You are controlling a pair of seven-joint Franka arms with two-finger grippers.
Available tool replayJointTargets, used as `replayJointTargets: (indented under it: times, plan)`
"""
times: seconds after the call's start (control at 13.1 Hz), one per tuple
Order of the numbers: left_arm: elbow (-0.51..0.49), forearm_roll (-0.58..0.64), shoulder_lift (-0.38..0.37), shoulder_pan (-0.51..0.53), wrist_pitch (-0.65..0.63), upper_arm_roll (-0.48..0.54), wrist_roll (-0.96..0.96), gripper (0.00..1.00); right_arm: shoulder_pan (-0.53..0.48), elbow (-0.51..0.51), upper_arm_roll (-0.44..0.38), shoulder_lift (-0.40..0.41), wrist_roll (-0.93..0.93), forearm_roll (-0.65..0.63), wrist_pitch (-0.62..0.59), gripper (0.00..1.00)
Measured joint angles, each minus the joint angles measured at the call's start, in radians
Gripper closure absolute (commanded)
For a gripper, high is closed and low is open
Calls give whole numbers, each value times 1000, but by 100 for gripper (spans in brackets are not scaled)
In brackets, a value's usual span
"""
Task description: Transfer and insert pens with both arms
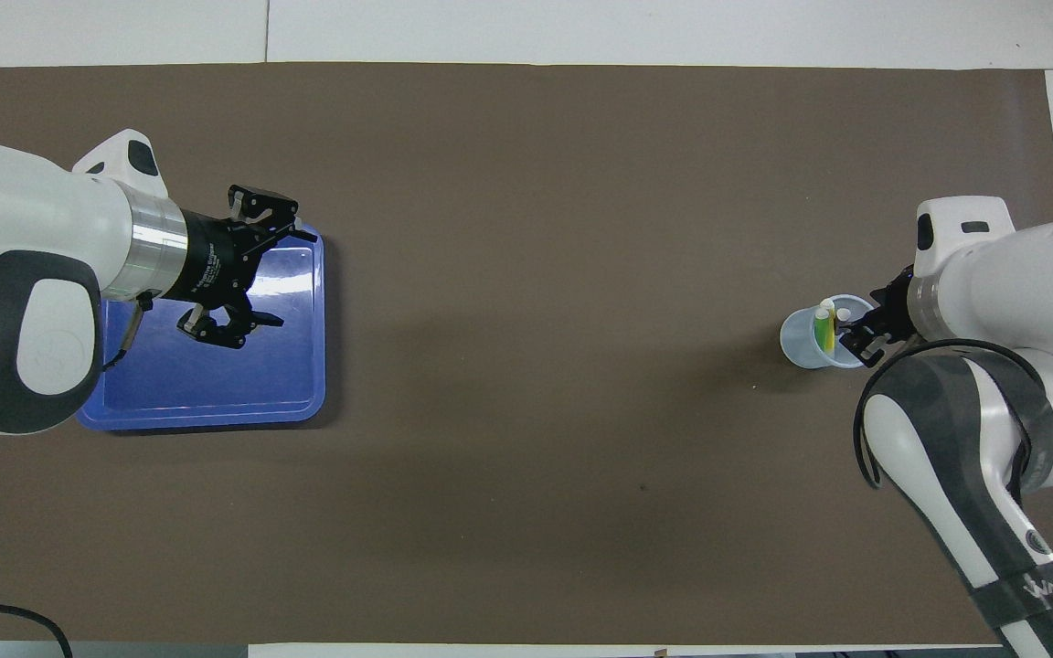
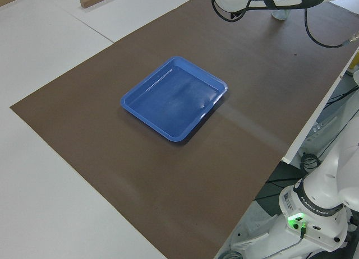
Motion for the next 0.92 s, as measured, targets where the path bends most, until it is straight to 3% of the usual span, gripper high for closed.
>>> replayJointTargets:
  times: [0.46, 0.77, 0.92]
  plan:
    - [116, 133, -16, -122, -246, 301, 665, 0, 0, 197, 4, -39, 118, 0, -253, 0]
    - [234, 242, -13, -134, -410, 317, 915, 0, -5, 289, -1, -38, 406, 52, -461, 0]
    - [285, 262, -10, -136, -478, 306, 1009, 0, -24, 321, -11, -28, 488, 81, -501, 0]
